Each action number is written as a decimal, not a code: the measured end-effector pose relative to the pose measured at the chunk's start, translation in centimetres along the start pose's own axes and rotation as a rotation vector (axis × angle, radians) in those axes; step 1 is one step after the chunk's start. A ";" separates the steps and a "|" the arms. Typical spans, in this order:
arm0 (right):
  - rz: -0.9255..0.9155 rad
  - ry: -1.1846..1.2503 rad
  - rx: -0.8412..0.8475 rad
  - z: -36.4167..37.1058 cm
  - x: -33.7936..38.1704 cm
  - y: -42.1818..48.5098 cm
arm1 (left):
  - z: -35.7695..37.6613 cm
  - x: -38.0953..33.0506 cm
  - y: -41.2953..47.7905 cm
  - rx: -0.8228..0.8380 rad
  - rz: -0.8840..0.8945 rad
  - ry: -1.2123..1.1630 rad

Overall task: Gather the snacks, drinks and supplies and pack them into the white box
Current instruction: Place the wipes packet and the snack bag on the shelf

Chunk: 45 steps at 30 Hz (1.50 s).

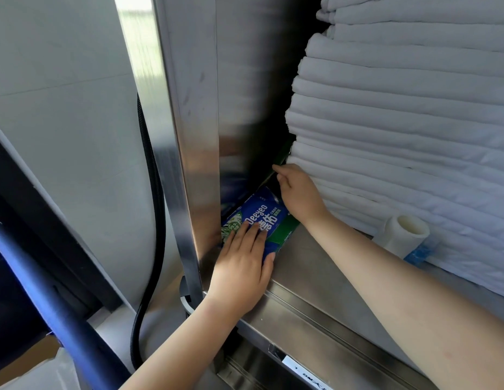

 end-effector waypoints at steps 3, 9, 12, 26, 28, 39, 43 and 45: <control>-0.013 -0.008 -0.096 -0.3 0.1 -0.4 | 0.0 0.3 -0.7 -0.004 -0.017 0.026; 0.019 -0.092 0.030 1.6 0.8 0.2 | 0.3 0.5 -1.1 -0.005 -0.021 0.027; 0.039 -0.077 -0.028 1.2 0.9 0.3 | 0.4 0.6 -1.1 -0.004 -0.031 0.011; -0.125 -0.123 -0.266 -2.9 2.1 -6.2 | 0.4 0.8 -1.3 -0.045 -0.033 -0.022; -0.183 -0.139 -0.242 -3.0 2.8 -7.6 | 0.4 0.8 -1.3 -0.036 -0.037 -0.030; -0.216 -0.141 -0.248 -3.5 1.8 -11.1 | 0.5 1.2 -1.1 0.008 -0.039 -0.109; -0.193 -0.090 -0.150 -2.5 1.2 -11.4 | 0.4 1.3 -1.2 0.026 -0.019 -0.159; -0.135 -0.009 -0.151 -2.4 0.6 -11.7 | 0.4 1.4 -1.4 0.023 -0.014 -0.168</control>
Point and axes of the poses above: each hand's wrist, its own y-axis towards the middle knuckle, its own z-axis out of the palm, x = y × z, the point moved 7 cm from there along y, towards the middle knuckle, and after that the axes turned 7 degrees about -z, right-handed, at the moved point
